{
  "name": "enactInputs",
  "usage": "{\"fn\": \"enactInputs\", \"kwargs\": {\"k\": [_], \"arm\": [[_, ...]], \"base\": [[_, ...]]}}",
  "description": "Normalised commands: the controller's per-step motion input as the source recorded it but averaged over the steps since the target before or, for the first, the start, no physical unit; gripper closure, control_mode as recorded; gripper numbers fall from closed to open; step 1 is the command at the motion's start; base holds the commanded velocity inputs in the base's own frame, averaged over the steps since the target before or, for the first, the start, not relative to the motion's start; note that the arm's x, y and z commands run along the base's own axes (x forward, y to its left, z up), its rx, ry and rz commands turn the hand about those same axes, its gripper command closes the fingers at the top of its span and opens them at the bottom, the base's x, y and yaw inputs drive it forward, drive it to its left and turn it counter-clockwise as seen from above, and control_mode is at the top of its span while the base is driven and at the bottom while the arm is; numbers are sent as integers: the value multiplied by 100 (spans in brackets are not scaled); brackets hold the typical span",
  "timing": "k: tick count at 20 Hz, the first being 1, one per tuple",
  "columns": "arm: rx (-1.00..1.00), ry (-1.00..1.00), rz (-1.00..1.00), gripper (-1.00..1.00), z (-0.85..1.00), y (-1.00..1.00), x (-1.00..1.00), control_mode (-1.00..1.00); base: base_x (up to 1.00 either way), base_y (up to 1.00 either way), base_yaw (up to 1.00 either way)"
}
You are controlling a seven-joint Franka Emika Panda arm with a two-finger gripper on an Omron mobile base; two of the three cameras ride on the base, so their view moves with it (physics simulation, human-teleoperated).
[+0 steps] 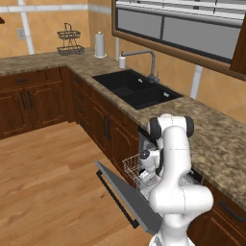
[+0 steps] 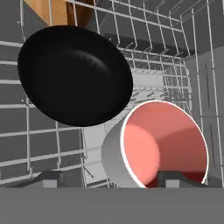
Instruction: Pick up the cup and bowl from the counter, place them in the dishwasher, and close the dishwasher door.
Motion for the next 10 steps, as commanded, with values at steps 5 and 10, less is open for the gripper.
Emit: {"fn": "enactInputs", "kwargs": {"k": [5, 10], "arm": [[0, -16, 0, -100, 98, 60, -73, -100], [-3, -15, 0, -100, 100, 69, -69, -100]], "base": [[0, 0, 0], [0, 0, 0]]}}
